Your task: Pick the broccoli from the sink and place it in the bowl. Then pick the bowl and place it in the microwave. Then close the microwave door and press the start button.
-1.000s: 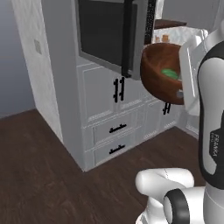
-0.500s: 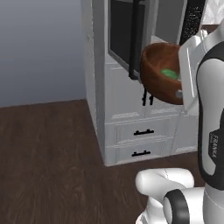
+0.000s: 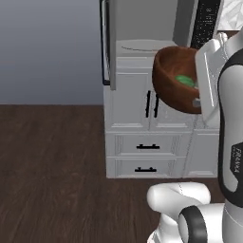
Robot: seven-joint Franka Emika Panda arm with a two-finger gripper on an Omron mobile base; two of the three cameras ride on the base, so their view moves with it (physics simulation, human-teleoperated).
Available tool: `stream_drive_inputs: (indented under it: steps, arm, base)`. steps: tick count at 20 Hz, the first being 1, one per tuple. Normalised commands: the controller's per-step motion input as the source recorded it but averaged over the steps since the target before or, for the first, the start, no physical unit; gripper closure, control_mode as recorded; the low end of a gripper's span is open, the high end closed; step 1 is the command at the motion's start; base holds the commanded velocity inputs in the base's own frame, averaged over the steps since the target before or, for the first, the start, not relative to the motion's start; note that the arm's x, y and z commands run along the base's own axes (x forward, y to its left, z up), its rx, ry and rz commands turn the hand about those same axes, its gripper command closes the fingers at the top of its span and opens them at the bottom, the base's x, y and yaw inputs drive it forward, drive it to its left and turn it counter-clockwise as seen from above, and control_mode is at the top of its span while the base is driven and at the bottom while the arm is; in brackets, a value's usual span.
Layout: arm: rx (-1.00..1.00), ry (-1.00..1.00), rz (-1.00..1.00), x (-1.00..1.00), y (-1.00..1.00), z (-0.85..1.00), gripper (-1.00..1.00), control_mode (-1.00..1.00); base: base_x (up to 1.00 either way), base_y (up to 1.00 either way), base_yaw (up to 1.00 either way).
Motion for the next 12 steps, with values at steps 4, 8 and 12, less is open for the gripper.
stream_drive_inputs:
  steps: [4,8,12]
  arm:
    - [0.0,0.0,0.0,0.0,0.0,0.0,1.0,1.0]
    - [0.0,0.0,0.0,0.0,0.0,0.0,1.0,1.0]
    - [0.0,0.0,0.0,0.0,0.0,0.0,1.0,1.0]
  base:
    - [0.11,-1.0,0.08]
    - [0.35,-0.98,0.0]
    - [0.82,-0.33,-0.21]
